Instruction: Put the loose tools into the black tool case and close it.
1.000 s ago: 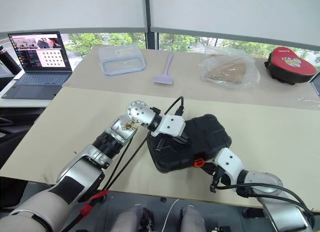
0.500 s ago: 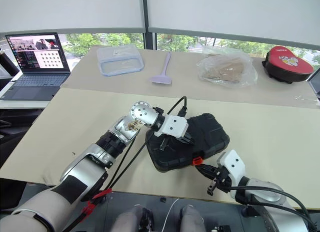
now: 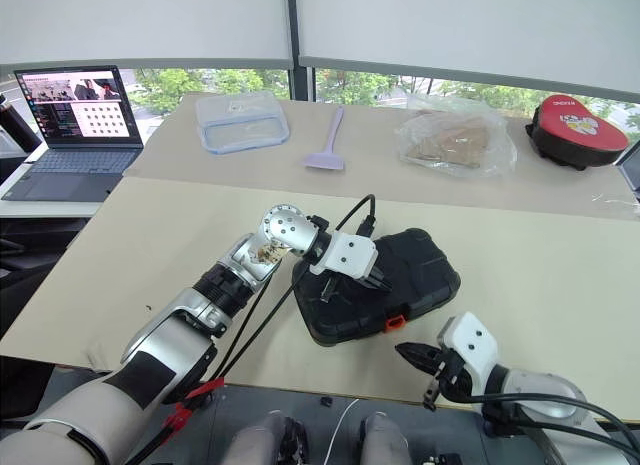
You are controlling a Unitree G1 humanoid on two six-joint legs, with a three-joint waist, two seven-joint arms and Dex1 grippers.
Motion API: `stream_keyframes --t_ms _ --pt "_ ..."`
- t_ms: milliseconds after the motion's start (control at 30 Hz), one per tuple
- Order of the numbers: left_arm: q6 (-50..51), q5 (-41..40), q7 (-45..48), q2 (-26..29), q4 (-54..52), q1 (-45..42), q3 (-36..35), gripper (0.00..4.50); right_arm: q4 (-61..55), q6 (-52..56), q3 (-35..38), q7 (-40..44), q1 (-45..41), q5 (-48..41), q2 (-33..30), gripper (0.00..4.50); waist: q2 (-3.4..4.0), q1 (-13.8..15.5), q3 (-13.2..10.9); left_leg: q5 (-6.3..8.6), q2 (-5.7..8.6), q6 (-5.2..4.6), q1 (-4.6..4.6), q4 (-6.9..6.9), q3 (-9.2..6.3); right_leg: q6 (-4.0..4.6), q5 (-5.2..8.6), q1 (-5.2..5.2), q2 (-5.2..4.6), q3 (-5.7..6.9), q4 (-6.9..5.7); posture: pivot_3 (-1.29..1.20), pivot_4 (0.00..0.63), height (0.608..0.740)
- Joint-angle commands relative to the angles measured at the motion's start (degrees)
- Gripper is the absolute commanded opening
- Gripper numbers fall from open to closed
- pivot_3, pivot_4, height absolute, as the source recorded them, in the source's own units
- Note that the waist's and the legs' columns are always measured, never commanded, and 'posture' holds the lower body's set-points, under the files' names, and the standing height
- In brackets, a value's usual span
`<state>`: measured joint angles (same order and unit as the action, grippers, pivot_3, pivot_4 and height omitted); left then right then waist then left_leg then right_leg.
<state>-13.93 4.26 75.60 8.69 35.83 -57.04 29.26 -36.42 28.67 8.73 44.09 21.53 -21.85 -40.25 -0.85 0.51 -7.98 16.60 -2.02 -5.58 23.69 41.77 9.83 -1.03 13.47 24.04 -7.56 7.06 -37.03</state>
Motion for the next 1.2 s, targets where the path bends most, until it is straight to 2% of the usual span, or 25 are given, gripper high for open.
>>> stream_keyframes --t_ms 33,100,167,200,367,467,500,533,567,800,867,900,1000,1200 --pt "0.1 3.5 1.1 0.9 2.7 2.2 3.0 0.15 -1.2 -0.8 -0.5 -1.7 -0.6 1.1 0.4 0.0 0.01 0.1 0.0 0.0 -0.01 0.0 0.0 0.0 -0.01 0.0 0.0 0.01 0.0 0.01 0.0 0.0 0.15 0.731" --pt "-0.4 3.6 1.2 1.1 2.6 2.4 3.1 0.15 -1.5 -0.3 -0.5 -1.8 -0.2 0.5 0.5 0.0 0.01 0.1 0.0 0.01 -0.01 -0.01 0.0 0.0 -0.02 0.0 0.01 0.01 0.0 0.01 0.01 0.0 0.15 0.731" --pt "-0.5 3.5 1.7 1.5 2.1 2.7 3.1 0.12 -2.3 0.5 0.5 -2.2 0.7 -0.9 1.1 0.6 0.01 0.1 0.0 0.01 -0.01 -0.01 0.01 -0.01 -0.02 0.0 0.01 0.01 -0.01 0.01 0.01 0.0 0.15 0.731" --pt "-0.3 3.2 2.0 1.6 1.9 2.8 3.0 0.12 -2.7 0.9 1.0 -2.6 1.0 -1.6 1.5 0.75 0.0 0.1 0.1 0.01 -0.01 -0.01 0.0 -0.01 -0.03 0.0 0.01 0.0 -0.01 0.01 0.02 0.0 0.15 0.731" --pt "2.3 1.7 3.2 2.0 0.8 2.5 1.9 0.12 -4.8 2.2 1.4 -6.5 1.5 -2.8 4.3 2.5 0.0 0.0 0.2 0.01 -0.03 -0.01 0.01 -0.01 -0.03 0.01 0.01 0.01 0.0 0.01 0.02 0.0 0.15 0.731" --pt "4.2 0.9 4.0 2.4 -0.3 2.6 1.2 0.82 -6.2 4.0 0.9 -13.1 0.5 -1.7 8.6 3.53 -0.03 0.1 0.2 0.01 -0.04 -0.01 0.02 -0.01 -0.05 0.02 0.02 0.03 0.0 0.02 0.02 0.0 0.15 0.731" --pt "4.7 0.8 4.3 2.6 -0.6 2.6 1.0 1.19 -6.5 4.7 0.8 -15.0 0.3 -2.0 10.1 3.87 -0.03 0.1 0.2 0.01 -0.05 0.0 0.02 -0.02 -0.05 0.03 0.03 0.03 0.0 0.03 0.02 0.0 0.15 0.731" --pt "5.2 0.5 4.5 2.7 -1.0 2.6 0.9 1.43 -6.9 5.3 0.8 -16.2 0.1 -2.3 11.2 3.94 -0.03 0.1 0.2 0.01 -0.05 0.0 0.02 -0.02 -0.04 0.03 0.03 0.04 -0.01 0.02 0.02 0.0 0.15 0.731" --pt "6.3 0.0 4.8 2.7 -1.5 2.6 0.6 1.87 -7.3 6.0 0.5 -17.2 -0.1 -2.6 12.2 3.94 -0.02 0.0 0.2 0.01 -0.05 0.0 0.03 -0.02 -0.04 0.03 0.03 0.04 -0.01 0.02 0.02 0.0 0.15 0.731" --pt "10.6 -2.1 7.4 3.3 -4.2 2.6 -0.2 1.87 -6.0 5.4 -2.0 -21.4 -1.0 -0.6 16.1 3.94 -0.01 -0.2 0.2 0.01 -0.04 0.0 0.05 -0.02 -0.02 0.03 0.03 0.07 0.0 0.0 0.01 0.0 0.15 0.731" --pt "10.0 -2.2 7.3 3.1 -3.8 2.6 -0.4 1.33 -5.4 5.0 -2.9 -21.9 -1.3 0.1 16.8 3.42 -0.01 -0.3 0.2 0.01 -0.04 0.01 0.06 -0.02 -0.01 0.03 0.03 0.07 0.01 0.0 0.01 0.0 0.15 0.731" --pt "10.0 -2.1 7.3 3.0 -3.5 2.5 -0.4 1.2 -5.7 5.0 -3.3 -21.9 -1.2 0.2 16.9 3.29 -0.01 -0.3 0.2 0.01 -0.04 0.01 0.06 -0.02 -0.02 0.02 0.03 0.07 0.02 0.0 0.01 0.0 0.15 0.731" --pt "9.6 -1.5 7.0 2.7 -2.4 2.0 -0.2 0.05 -7.0 4.8 -4.2 -21.7 -0.6 0.3 17.0 2.24 -0.01 -0.3 0.2 0.01 -0.04 0.01 0.06 -0.02 -0.01 0.02 0.03 0.08 0.02 0.0 0.0 0.0 0.15 0.731" --pt "7.7 -0.5 5.8 1.9 -0.3 1.4 0.3 0.02 -7.8 5.4 -4.8 -22.3 -1.3 0.2 17.0 2.22 -0.01 -0.3 0.2 0.01 -0.04 0.01 0.06 -0.02 -0.02 0.03 0.03 0.07 0.01 0.0 0.0 0.0 0.15 0.731"
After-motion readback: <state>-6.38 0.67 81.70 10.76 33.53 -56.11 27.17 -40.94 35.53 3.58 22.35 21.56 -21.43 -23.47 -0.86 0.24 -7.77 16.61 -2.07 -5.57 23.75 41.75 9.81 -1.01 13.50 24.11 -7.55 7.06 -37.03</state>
